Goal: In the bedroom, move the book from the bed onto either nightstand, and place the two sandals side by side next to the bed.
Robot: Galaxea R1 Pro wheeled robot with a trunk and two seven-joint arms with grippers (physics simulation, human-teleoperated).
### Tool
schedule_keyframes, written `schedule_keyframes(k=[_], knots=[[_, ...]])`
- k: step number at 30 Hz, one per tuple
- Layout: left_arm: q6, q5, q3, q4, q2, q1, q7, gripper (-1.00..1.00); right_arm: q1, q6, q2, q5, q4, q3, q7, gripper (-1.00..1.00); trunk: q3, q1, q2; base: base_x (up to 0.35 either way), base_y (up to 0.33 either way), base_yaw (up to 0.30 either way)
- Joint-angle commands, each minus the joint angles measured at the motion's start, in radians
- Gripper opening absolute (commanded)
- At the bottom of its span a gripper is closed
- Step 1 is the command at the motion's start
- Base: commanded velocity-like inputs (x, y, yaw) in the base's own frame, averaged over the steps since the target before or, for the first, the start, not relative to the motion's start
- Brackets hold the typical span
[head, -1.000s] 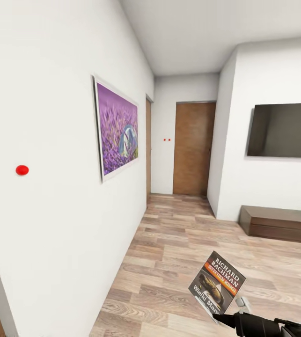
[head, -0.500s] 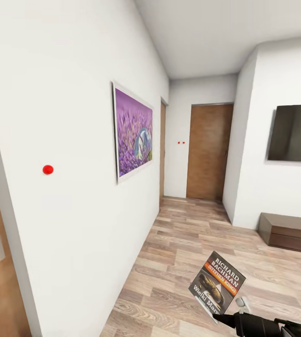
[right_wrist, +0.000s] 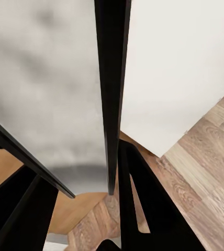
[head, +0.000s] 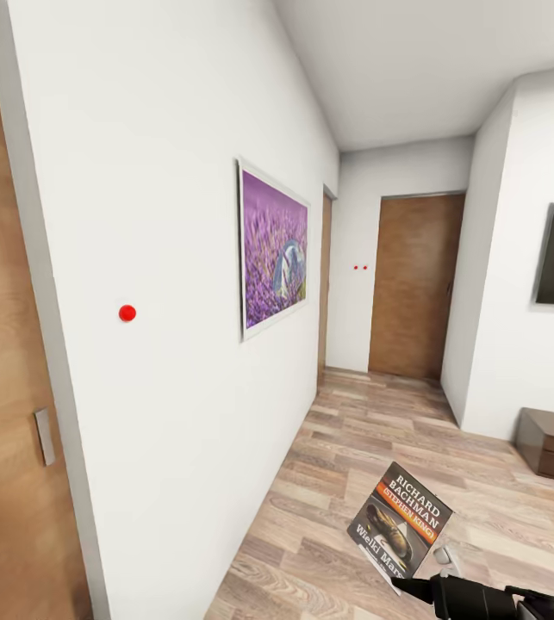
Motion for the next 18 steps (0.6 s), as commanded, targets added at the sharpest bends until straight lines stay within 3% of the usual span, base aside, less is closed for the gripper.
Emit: schedule_keyframes(k=[1, 7, 18], knots=[[-0.004, -0.01, 0.009, 0.001, 0.0, -0.001, -0.002, 1.0, 0.0, 0.01, -0.001, -0.01, 0.0, 0.006, 0.002, -1.0, 0.0, 0.001, -0.001, 0.203, 0.0, 0.105], [-0.004, -0.009, 0.009, 0.001, 0.001, -0.001, -0.002, 1.0, 0.0, 0.01, -0.001, -0.01, -0.001, 0.006, 0.002, -1.0, 0.001, 0.001, -0.001, 0.232, 0.0, 0.032], [-0.005, -0.009, 0.009, 0.001, 0.001, -0.001, -0.002, 1.0, 0.0, 0.01, -0.001, -0.01, -0.001, 0.006, 0.002, -1.0, 0.002, 0.001, -0.001, 0.017, 0.0, 0.001]])
